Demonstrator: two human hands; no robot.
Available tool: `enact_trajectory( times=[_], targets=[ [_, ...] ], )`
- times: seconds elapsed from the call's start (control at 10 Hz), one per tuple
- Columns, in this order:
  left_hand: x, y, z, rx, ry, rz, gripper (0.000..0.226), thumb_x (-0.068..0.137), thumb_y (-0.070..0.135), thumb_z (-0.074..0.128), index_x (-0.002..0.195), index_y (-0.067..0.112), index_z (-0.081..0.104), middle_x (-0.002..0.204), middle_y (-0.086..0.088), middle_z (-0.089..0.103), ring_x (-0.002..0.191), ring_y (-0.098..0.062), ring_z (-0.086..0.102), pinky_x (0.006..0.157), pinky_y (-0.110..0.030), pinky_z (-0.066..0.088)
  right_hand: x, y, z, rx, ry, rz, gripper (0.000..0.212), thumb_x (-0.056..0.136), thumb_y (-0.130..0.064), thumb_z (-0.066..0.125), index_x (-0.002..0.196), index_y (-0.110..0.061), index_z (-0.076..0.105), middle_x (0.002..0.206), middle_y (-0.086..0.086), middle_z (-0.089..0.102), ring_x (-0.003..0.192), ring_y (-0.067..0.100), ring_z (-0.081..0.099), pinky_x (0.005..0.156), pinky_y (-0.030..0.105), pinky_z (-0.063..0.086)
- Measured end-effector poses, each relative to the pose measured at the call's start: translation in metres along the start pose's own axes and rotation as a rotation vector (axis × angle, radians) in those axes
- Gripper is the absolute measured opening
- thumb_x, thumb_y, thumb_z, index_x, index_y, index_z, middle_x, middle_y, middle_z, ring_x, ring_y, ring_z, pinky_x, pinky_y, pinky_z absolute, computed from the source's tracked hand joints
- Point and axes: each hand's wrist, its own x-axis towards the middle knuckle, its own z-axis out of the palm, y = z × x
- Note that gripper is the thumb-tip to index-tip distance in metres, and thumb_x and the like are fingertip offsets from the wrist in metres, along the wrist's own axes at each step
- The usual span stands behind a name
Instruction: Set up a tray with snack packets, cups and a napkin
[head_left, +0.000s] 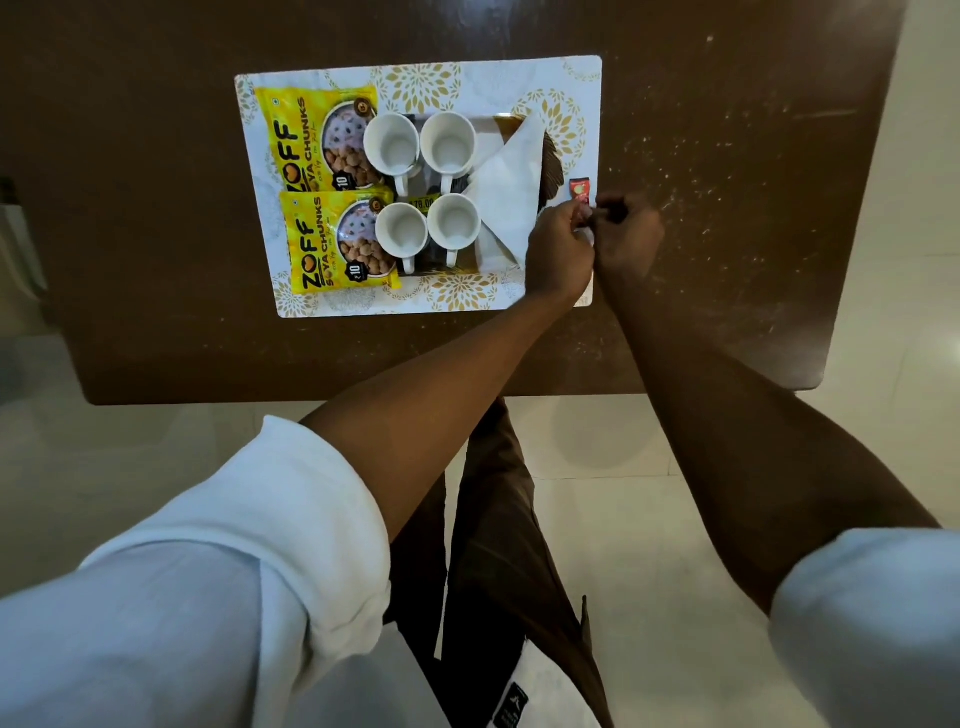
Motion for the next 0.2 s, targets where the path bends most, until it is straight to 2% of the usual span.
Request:
enact_trajectory(
  times=[0.1, 0.2],
  targets=[
    [-0.002, 0.001, -0.010, 0.022, 0.001, 0.026, 0.031, 0.101, 0.007, 0.056, 0.130, 0.006, 0.068, 0.130, -0.012, 0.070, 0.124, -0.027, 0.065, 0.106, -0.033, 0.050, -0.016, -0.008, -0.007, -0.006, -0.022, -0.020, 0.026, 0.097, -0.018, 0.067, 0.121, -0.010, 0.074, 0.114, 0.007, 0.076, 0.102, 0.019, 0.072, 0.082, 0.024, 0.054],
    [-0.036, 0.003, -0.043, 0.067, -0.032, 0.063, 0.029, 0.102, 0.008, 0.052, 0.126, 0.002, 0.068, 0.128, -0.016, 0.070, 0.122, -0.032, 0.064, 0.099, -0.029, 0.046, -0.070, -0.027, -0.025, -0.077, -0.171, -0.146, 0.030, 0.101, -0.021, 0.061, 0.124, -0.007, 0.072, 0.115, 0.013, 0.076, 0.107, 0.029, 0.071, 0.086, 0.030, 0.051]
  ],
)
